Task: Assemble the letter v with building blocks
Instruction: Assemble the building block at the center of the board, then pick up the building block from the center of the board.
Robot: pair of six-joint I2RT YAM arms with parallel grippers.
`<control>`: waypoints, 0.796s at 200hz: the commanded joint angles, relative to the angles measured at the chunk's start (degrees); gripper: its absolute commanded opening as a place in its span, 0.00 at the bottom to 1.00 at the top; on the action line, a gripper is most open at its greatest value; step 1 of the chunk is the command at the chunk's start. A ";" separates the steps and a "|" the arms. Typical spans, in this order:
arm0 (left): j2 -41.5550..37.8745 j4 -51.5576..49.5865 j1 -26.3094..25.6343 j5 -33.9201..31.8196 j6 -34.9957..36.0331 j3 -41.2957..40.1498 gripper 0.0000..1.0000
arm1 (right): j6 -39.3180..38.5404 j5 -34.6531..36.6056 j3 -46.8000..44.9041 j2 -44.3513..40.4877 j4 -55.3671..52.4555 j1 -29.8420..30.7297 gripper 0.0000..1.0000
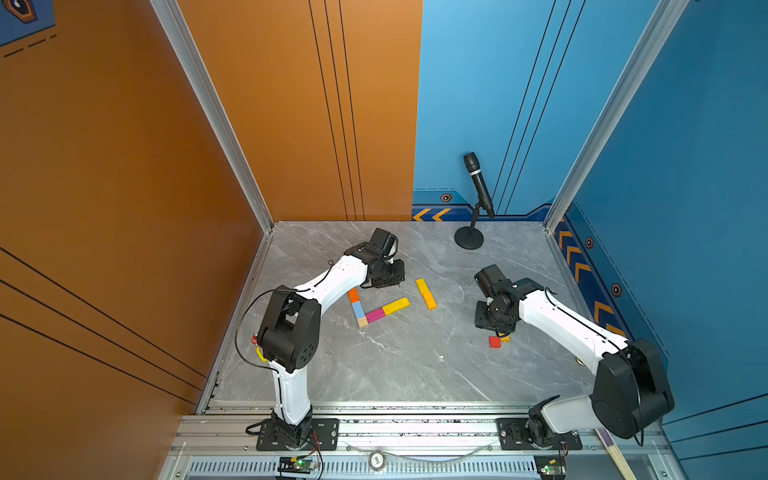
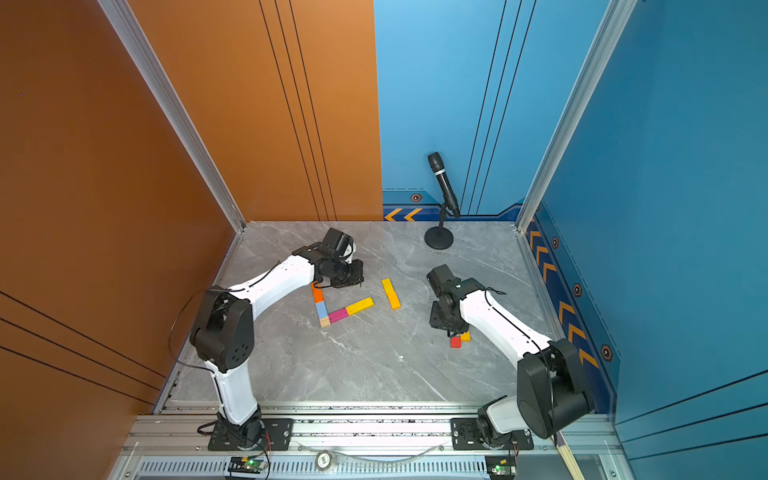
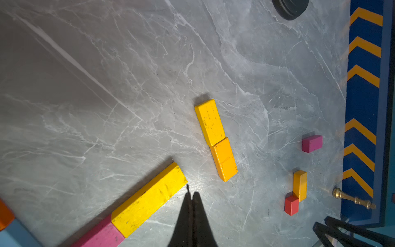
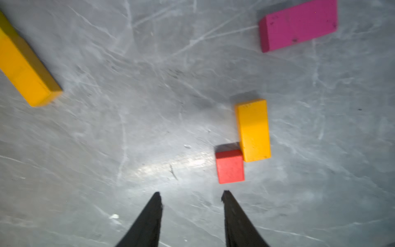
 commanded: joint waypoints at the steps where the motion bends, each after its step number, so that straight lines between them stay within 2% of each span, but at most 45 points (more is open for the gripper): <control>1: 1.17 0.08 -0.49 2.51 1.43 2.45 0.03 | 3.09 5.09 -2.69 -3.86 -5.93 -0.34 0.61; 32: 1.80 0.10 -0.86 3.03 1.66 2.99 0.03 | 3.77 6.36 -5.26 -5.34 -5.97 -0.61 0.74; 74: 1.48 0.14 -1.04 2.59 1.54 2.56 0.03 | 1.89 4.75 -5.41 -0.78 -2.54 -0.78 0.88; 92: 1.14 0.14 -1.06 2.32 1.48 2.22 0.03 | 1.21 3.68 -5.60 1.06 -0.13 -1.03 0.91; 129: 0.80 0.14 -0.95 2.06 1.22 1.99 0.03 | -0.02 1.94 -5.94 5.08 4.50 -1.99 0.90; 159: 0.57 0.14 -0.88 1.79 0.95 1.86 0.03 | -0.76 0.42 -6.14 7.88 8.05 -2.69 0.82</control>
